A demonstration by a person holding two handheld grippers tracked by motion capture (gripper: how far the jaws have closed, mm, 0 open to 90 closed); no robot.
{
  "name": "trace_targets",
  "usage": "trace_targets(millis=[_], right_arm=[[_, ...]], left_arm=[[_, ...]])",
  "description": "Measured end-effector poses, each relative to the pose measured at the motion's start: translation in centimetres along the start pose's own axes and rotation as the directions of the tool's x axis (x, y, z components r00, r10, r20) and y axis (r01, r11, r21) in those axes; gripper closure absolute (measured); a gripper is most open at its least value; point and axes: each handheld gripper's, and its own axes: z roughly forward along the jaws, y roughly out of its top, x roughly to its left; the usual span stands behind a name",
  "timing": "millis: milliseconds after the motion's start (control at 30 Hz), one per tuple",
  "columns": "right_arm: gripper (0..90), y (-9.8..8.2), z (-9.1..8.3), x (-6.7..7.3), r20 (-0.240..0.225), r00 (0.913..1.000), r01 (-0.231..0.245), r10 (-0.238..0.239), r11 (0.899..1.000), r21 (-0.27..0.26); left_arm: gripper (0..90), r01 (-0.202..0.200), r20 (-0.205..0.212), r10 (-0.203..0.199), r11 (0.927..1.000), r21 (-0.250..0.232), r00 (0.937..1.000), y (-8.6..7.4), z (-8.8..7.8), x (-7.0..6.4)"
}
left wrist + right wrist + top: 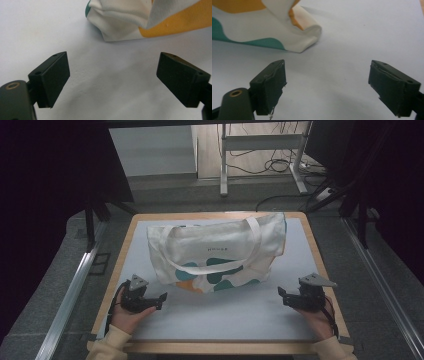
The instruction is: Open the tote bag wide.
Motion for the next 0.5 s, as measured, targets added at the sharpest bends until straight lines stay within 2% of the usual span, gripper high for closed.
trace_targets(millis=[233, 400, 500], right_arm=[[17.9, -0.5, -0.44, 0.44, -0.017, 0.9994, 0.029, -0.029, 1.0, -0.004], [19.3, -0.34, -0.63, 0.5, -0.038, 0.9993, -0.002, 0.002, 1.0, -0.008], [20.0, -0.53, -0.49, 0.91, -0.044, 0.999, 0.011, -0.011, 1.0, 0.005]], left_arm=[[14.1, 0.005, -0.029, -0.006, 0.9997, -0.023, 0.9996, 0.04, -0.37, -0.11], [15.7, 0.004, -0.018, -0.004, 0.9997, -0.025, 0.9998, -0.3, -0.66, 0.15], [17.3, 0.017, -0.023, -0.018, 0.9992, -0.035, 0.9996, -0.34, -0.67, 0.43]])
